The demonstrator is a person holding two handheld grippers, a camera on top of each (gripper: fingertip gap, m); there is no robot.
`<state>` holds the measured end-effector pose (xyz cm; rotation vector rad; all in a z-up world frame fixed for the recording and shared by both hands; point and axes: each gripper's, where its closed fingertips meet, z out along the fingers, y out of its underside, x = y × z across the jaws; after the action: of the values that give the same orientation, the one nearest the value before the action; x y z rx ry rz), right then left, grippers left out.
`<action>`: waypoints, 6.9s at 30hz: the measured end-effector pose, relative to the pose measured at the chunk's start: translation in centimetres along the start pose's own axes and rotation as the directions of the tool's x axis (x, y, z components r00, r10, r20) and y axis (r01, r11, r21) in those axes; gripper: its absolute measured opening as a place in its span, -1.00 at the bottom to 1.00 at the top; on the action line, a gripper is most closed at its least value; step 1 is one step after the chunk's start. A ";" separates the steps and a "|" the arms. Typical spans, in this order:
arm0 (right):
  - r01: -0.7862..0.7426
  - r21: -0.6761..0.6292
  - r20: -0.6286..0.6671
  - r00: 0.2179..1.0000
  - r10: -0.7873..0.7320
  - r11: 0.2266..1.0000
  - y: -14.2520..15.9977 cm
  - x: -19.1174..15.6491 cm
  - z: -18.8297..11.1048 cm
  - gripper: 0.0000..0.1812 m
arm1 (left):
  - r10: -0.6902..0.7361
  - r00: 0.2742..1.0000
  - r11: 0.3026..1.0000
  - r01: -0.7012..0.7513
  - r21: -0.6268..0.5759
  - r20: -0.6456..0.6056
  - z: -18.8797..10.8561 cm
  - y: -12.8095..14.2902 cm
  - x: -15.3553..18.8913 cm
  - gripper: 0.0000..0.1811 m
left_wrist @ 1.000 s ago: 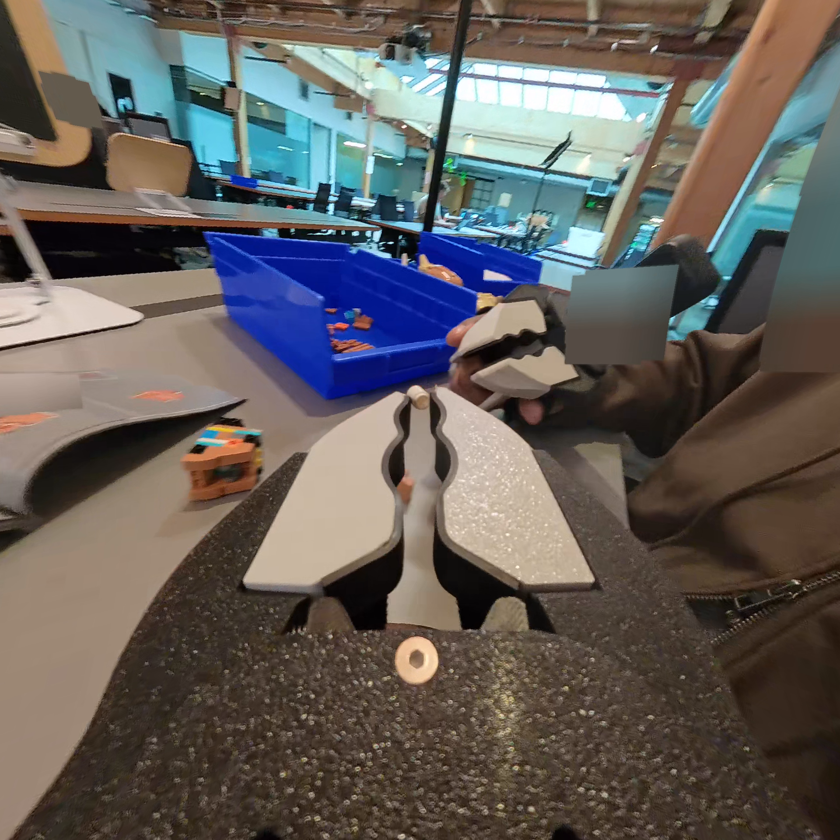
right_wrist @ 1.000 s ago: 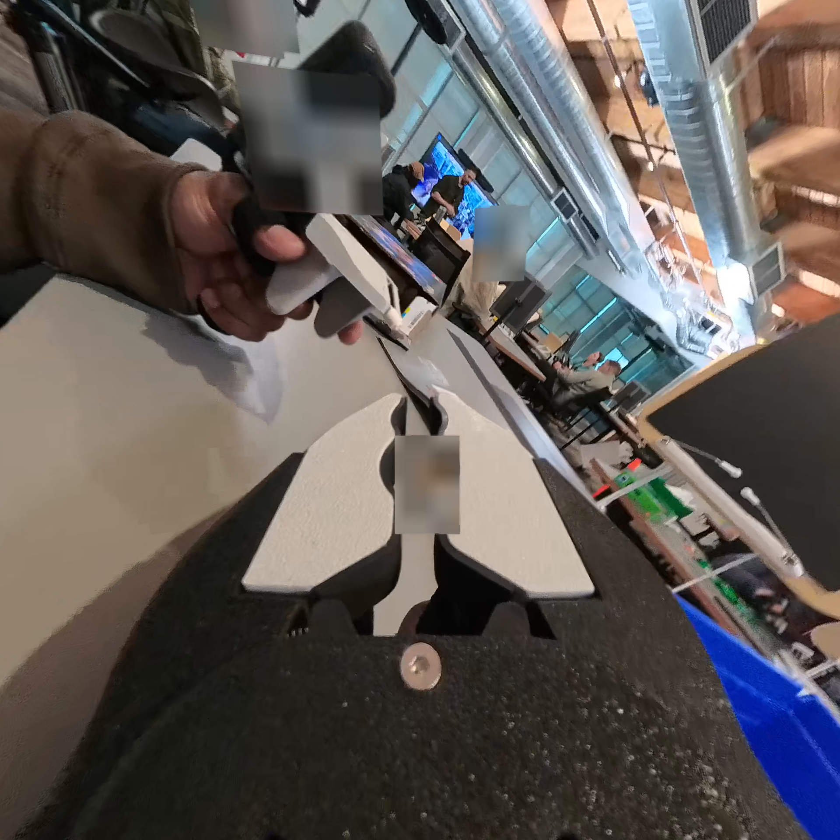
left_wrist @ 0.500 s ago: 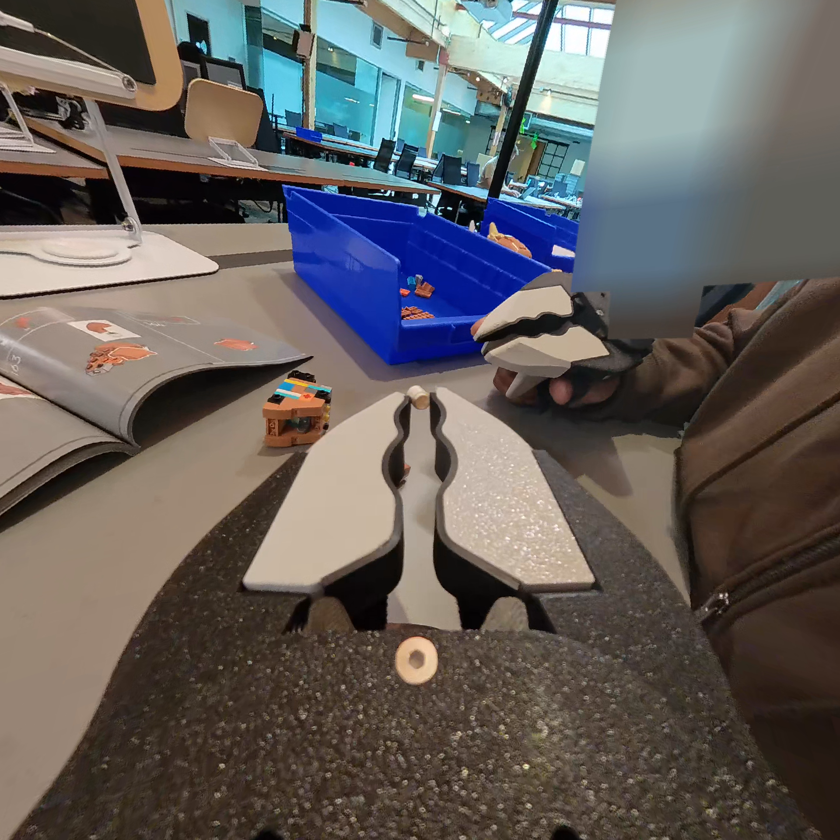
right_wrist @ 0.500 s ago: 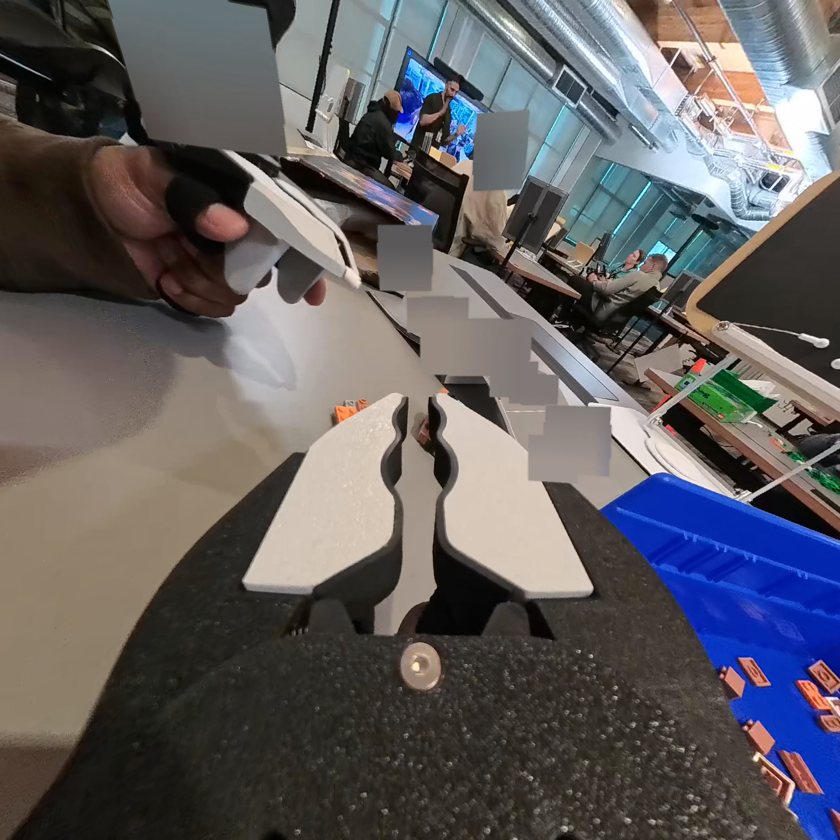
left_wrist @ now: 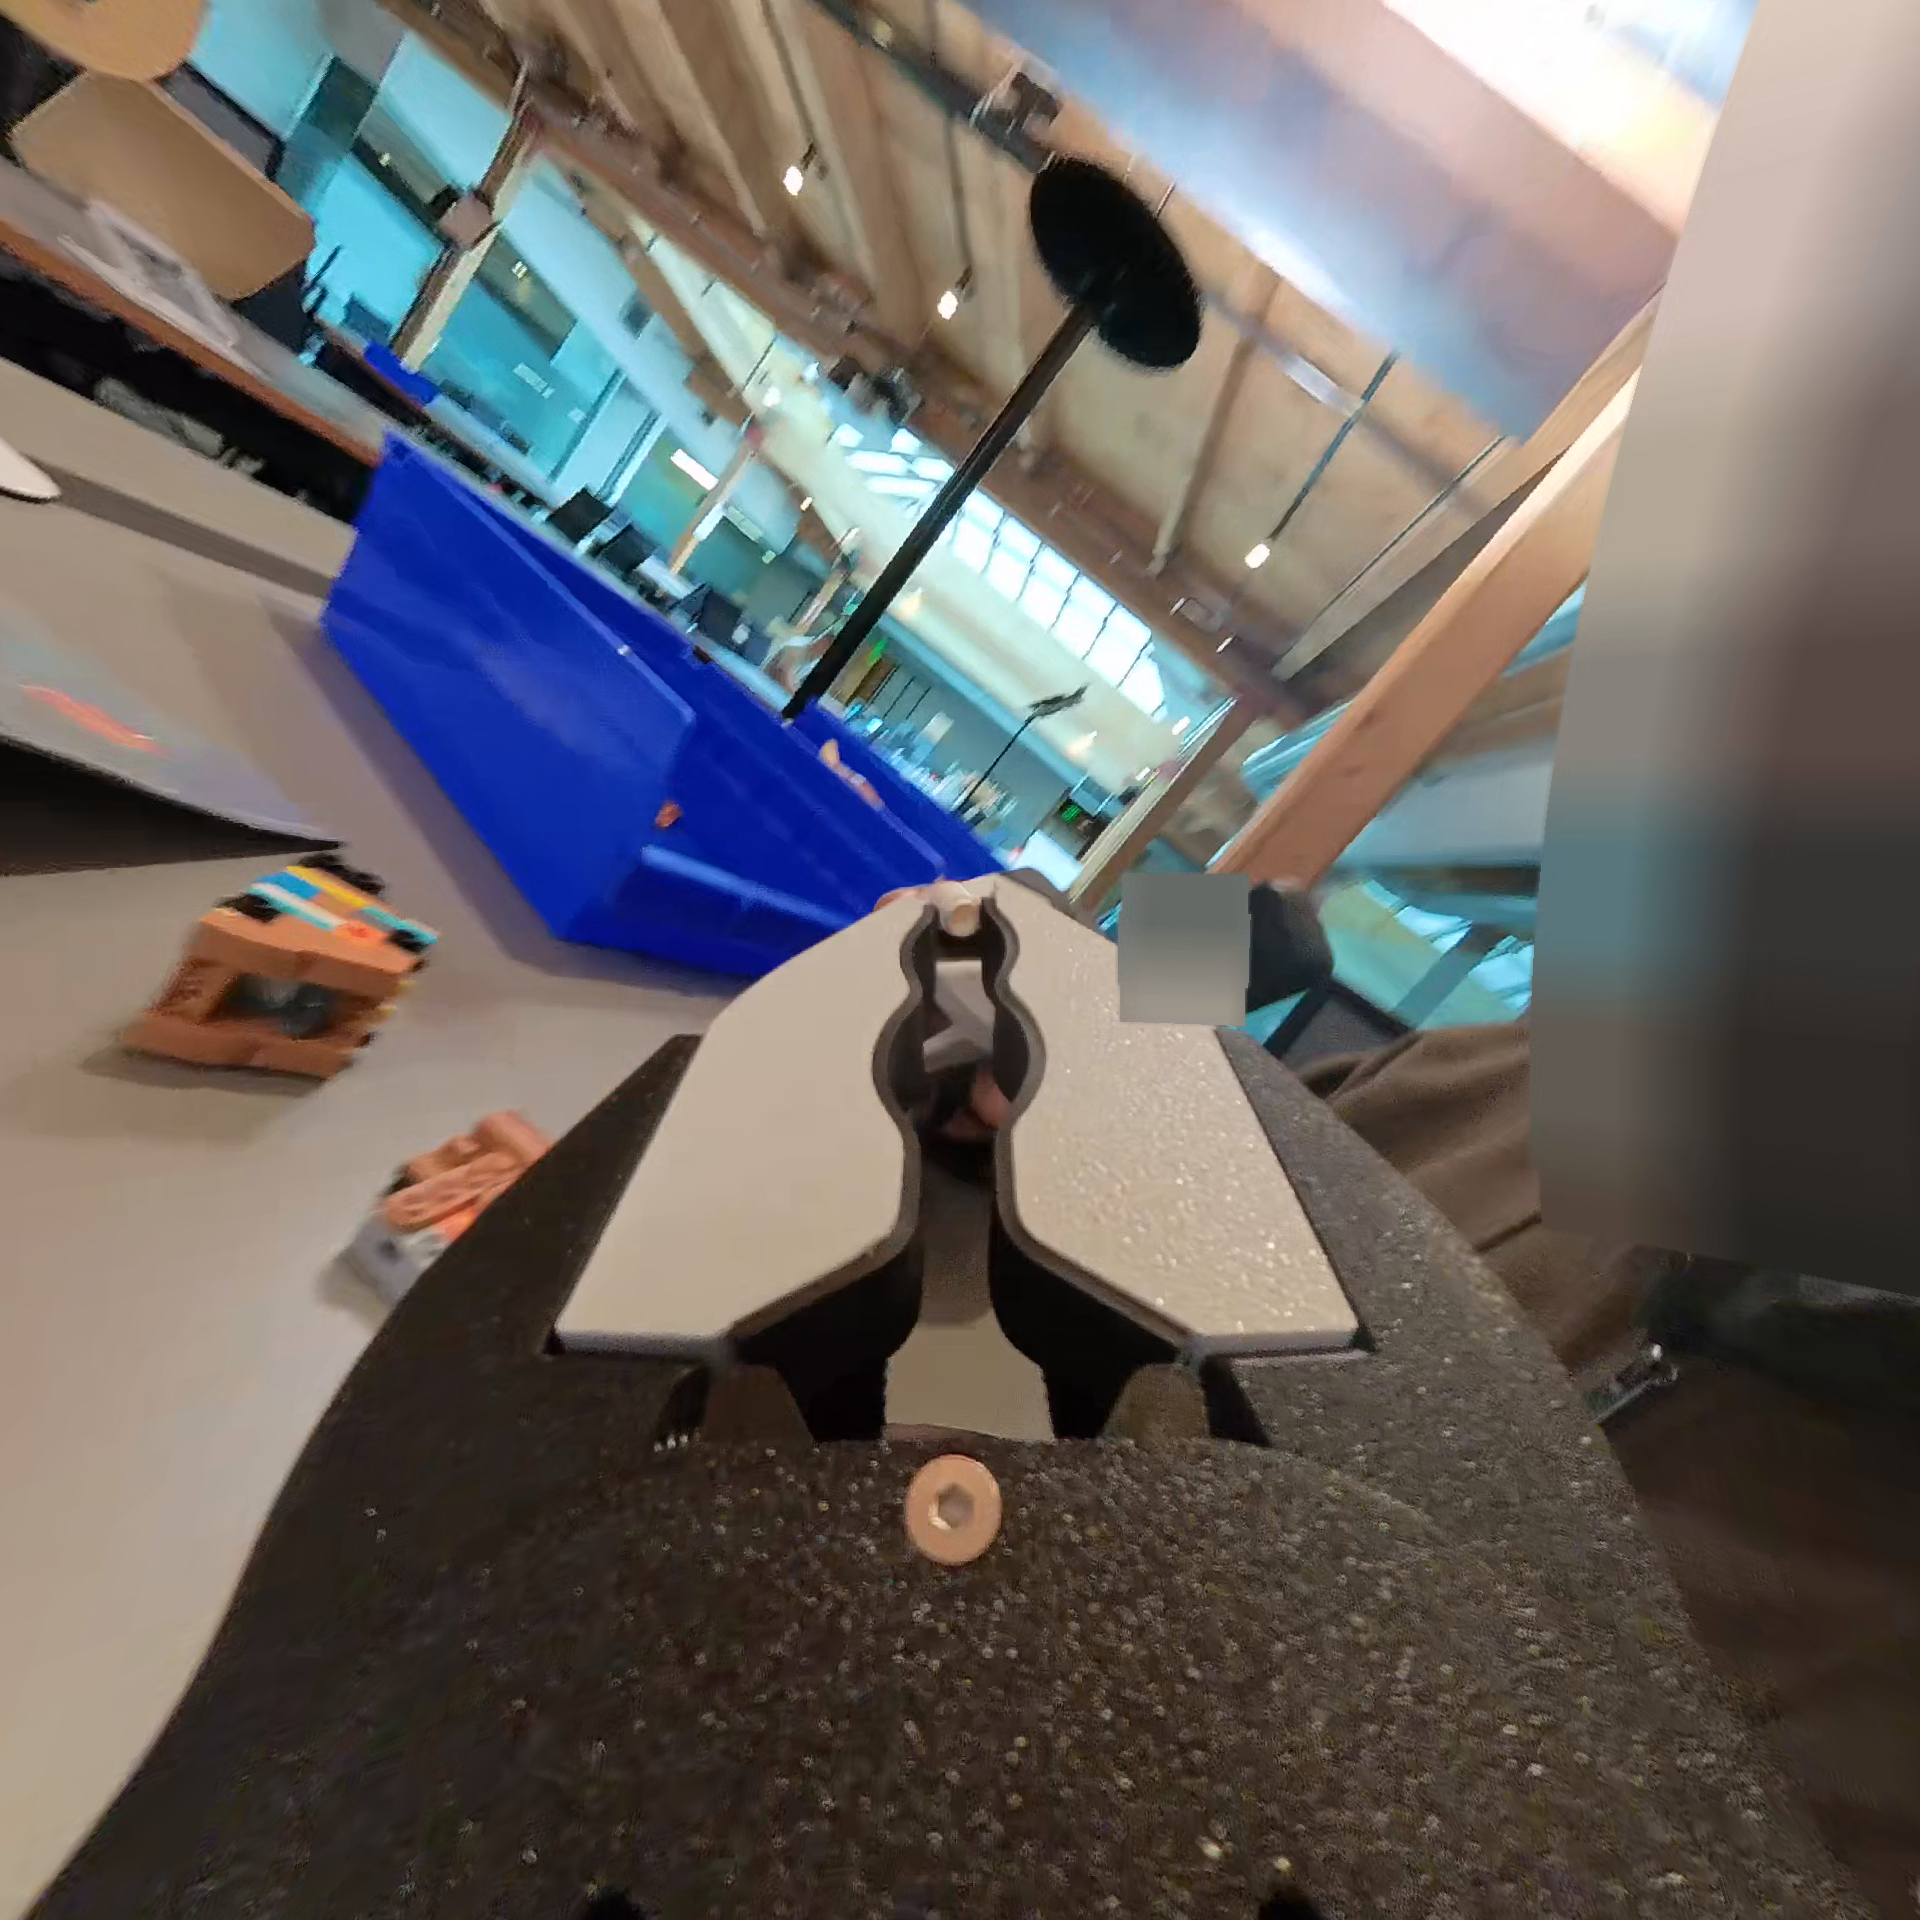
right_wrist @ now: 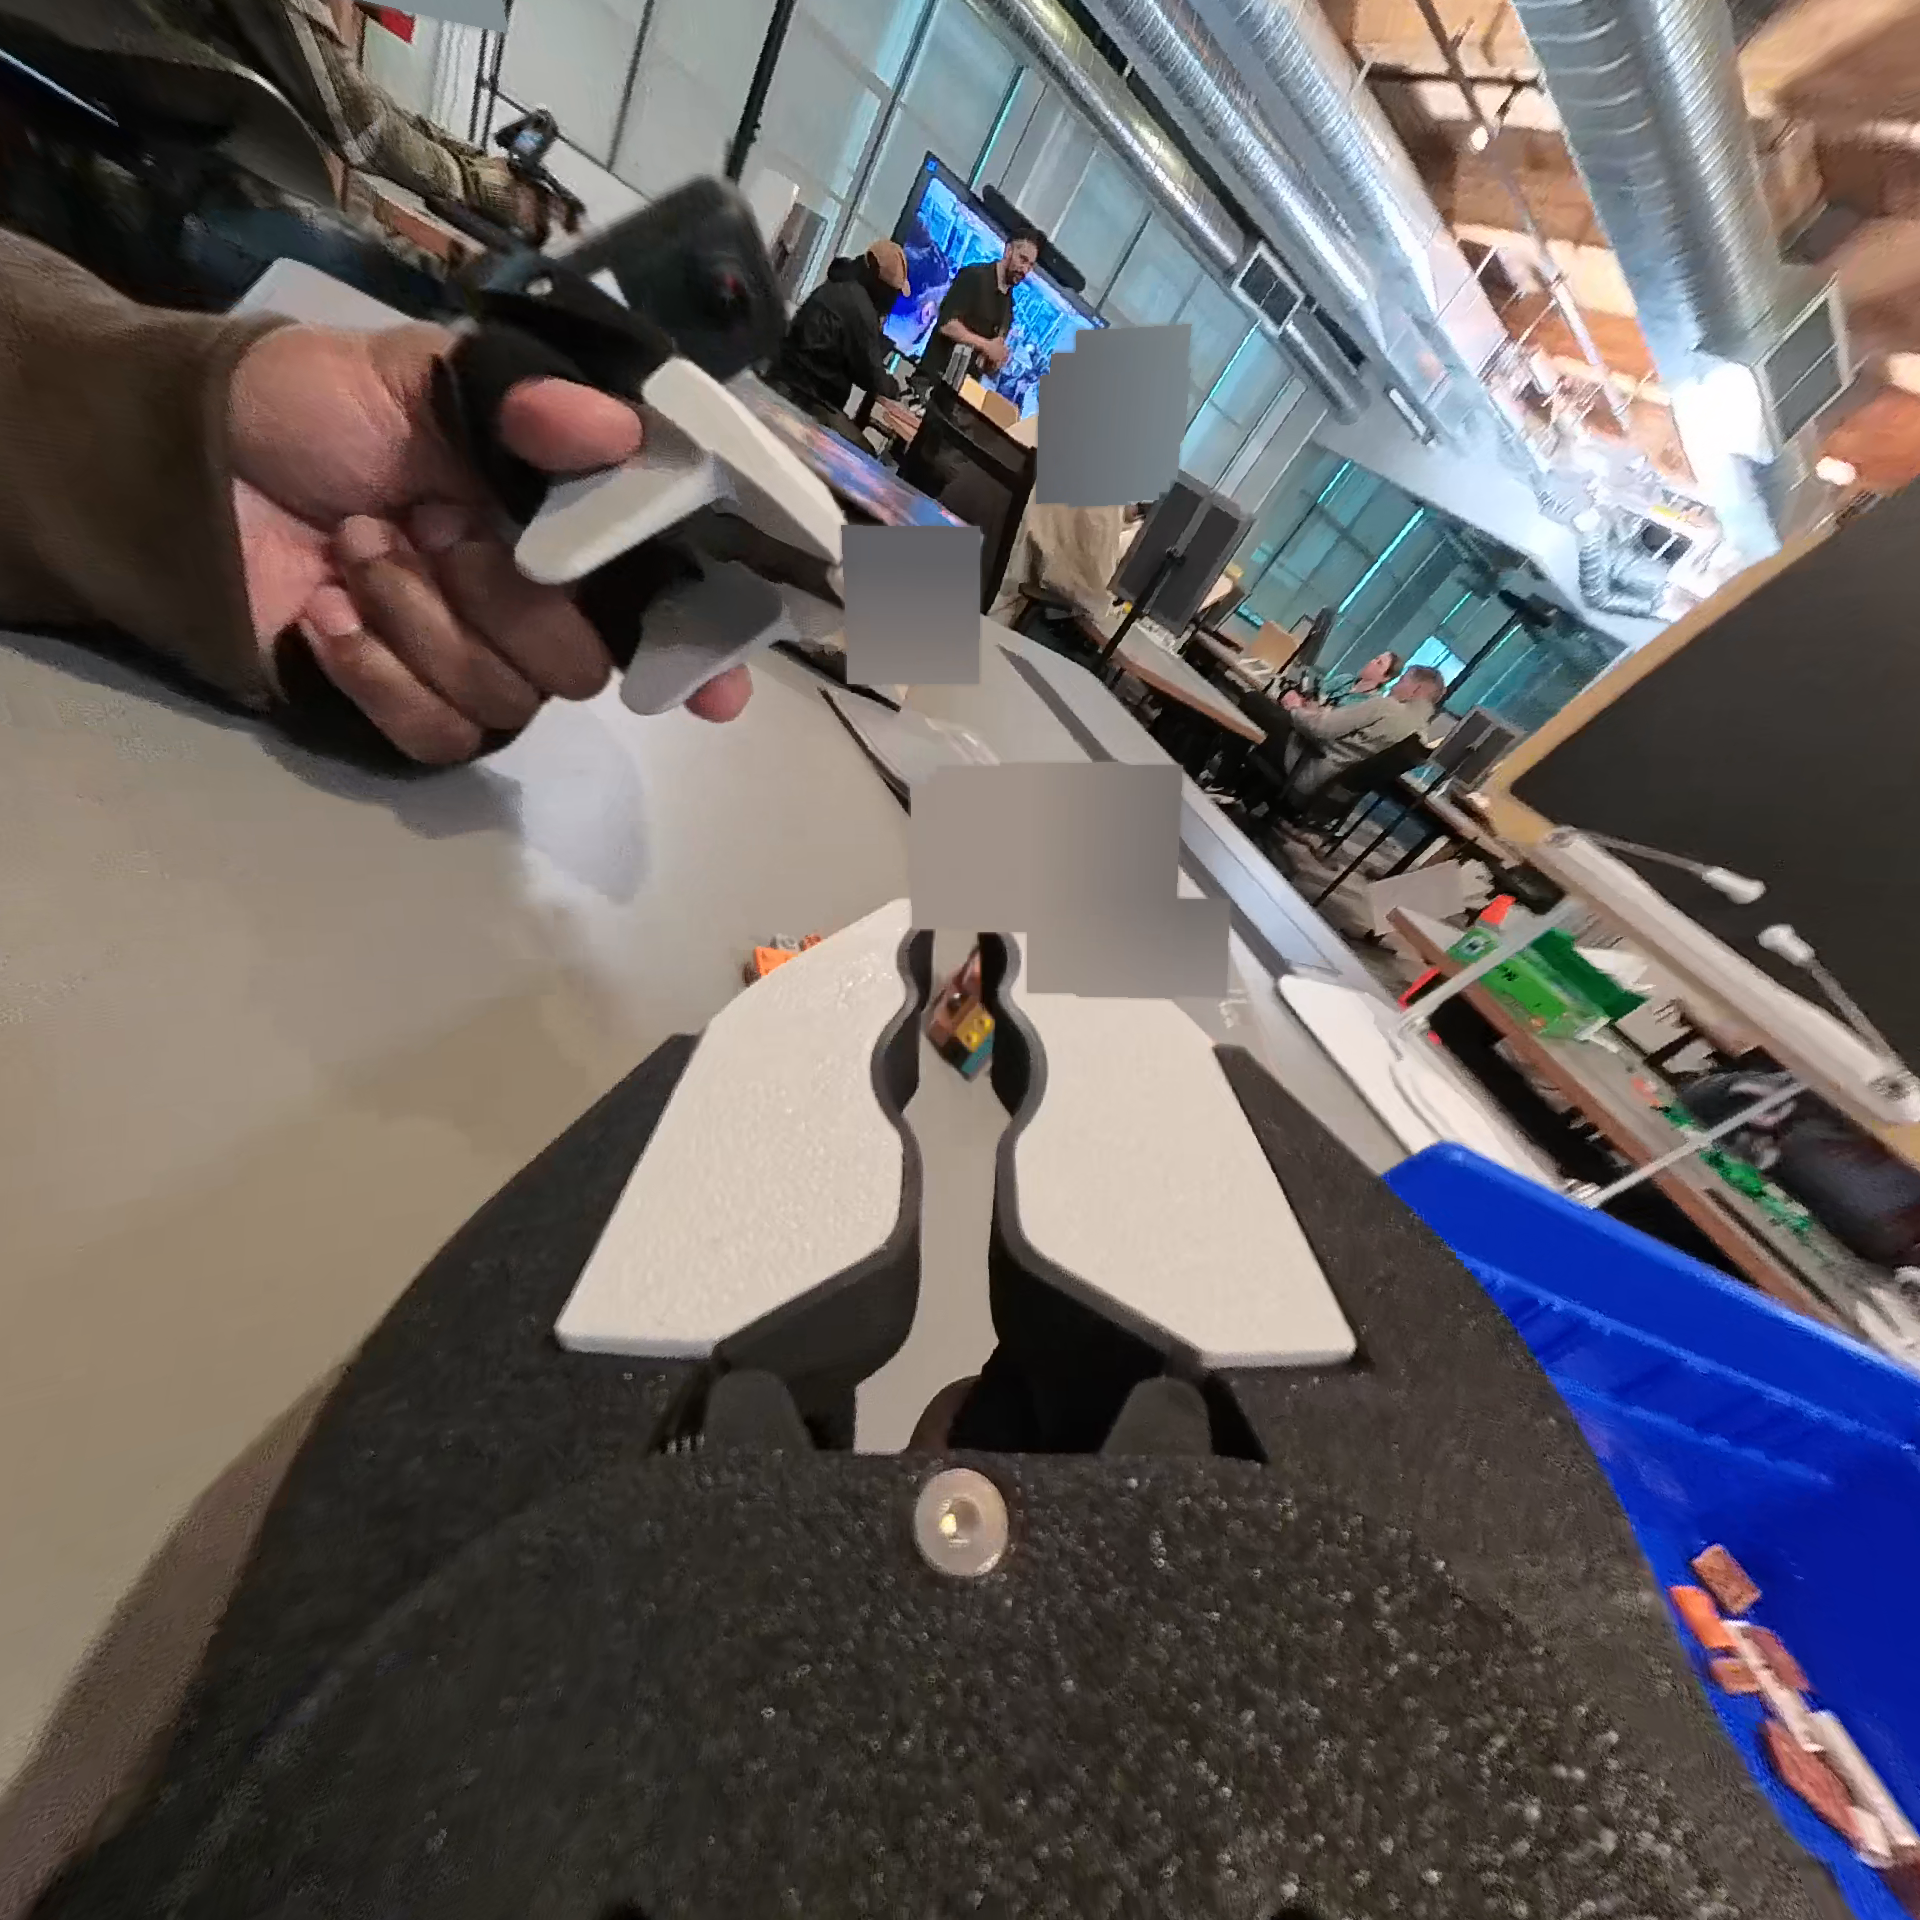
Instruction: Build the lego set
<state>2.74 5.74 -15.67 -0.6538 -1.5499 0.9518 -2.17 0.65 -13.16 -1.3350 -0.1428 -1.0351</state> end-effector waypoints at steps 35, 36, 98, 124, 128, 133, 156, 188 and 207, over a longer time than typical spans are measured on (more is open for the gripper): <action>0.058 0.020 -0.357 0.933 -0.046 0.998 -7.2 -3.6 0.6 -0.86 | 0.015 0.991 0.943 0.031 0.333 -0.134 2.6 2.7 5.6 -0.92; 0.060 0.020 -0.357 0.933 -0.048 0.998 -7.2 -3.7 0.6 -0.85 | 0.017 0.991 0.944 0.027 0.330 -0.130 2.6 2.7 5.6 -0.92; 0.085 -0.064 -0.294 0.951 -0.100 0.994 -3.4 -0.5 -6.1 -0.92 | 0.929 0.261 -0.020 -0.670 -0.742 -0.261 1.9 9.8 -3.4 -0.79; 0.041 -0.181 -0.220 0.972 -0.081 0.983 -1.0 -1.4 -5.0 -0.92 | 0.526 0.836 0.309 -0.359 -0.881 -0.157 1.6 14.1 -4.0 -0.89; 0.041 -0.200 -0.208 0.975 -0.084 0.979 -0.6 -1.6 -4.8 -0.92 | 0.622 0.777 0.290 -0.343 -0.893 -0.096 1.0 13.2 -5.7 -0.83; 0.046 -0.207 -0.201 0.976 -0.088 0.977 -0.4 -1.8 -4.8 -0.92 | 0.712 0.694 0.269 -0.409 -0.872 -0.106 0.8 12.0 -6.0 -0.70; 0.051 -0.211 -0.193 0.977 -0.093 0.976 -0.4 -2.0 -4.6 -0.92 | 0.610 0.792 0.428 -0.296 -0.854 0.031 1.8 10.5 -7.6 -0.95; 0.058 -0.223 -0.170 0.981 -0.098 0.973 -0.2 -2.5 -4.4 -0.92 | 0.745 0.655 0.390 -0.279 -0.877 0.123 0.9 10.7 -8.0 -0.81; 0.300 -0.327 0.387 0.908 -0.163 0.896 -1.3 -7.7 -4.3 -0.92 | 0.847 0.516 0.480 -0.645 -0.595 0.124 2.0 10.5 2.1 -0.82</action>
<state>8.55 -0.41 -18.52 -0.5623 -2.1149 0.6037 7.12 -0.03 -18.86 -1.8049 0.4351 0.0444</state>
